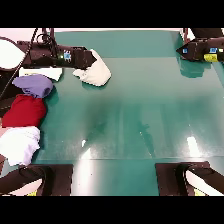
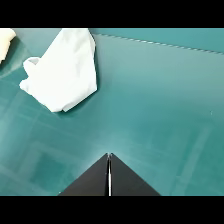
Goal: Fold the shirts.
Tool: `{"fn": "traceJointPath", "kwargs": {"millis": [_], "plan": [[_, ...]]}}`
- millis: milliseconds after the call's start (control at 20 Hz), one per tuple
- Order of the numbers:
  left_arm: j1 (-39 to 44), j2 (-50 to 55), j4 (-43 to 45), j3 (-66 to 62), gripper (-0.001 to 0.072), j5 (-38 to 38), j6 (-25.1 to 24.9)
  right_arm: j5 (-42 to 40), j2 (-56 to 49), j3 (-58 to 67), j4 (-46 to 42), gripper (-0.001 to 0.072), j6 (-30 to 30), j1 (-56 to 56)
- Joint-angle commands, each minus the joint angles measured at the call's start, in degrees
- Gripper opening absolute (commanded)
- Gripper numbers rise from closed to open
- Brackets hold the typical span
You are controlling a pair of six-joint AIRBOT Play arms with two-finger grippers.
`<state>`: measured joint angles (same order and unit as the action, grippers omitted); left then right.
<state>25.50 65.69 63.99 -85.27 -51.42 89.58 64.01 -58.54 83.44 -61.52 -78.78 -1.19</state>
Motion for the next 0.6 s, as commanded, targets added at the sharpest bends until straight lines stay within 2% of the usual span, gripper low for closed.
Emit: {"fn": "traceJointPath", "kwargs": {"millis": [0,450,550], "plan": [[0.0,-0.04,0.0,-0.02,0.0026,0.0,-0.02,0.02,-0.02,0.04,0.0,0.0016,-0.02,-0.04],[0.0,-0.04,-0.13,-0.02,0.0026,0.31,0.0,0.02,-0.02,0.04,0.0,0.0016,-0.02,-0.04],[0.0,-0.02,-0.68,-0.02,0.0026,3.65,-0.07,-0.02,-0.02,0.02,0.04,0.0017,-0.02,-0.04]]}}
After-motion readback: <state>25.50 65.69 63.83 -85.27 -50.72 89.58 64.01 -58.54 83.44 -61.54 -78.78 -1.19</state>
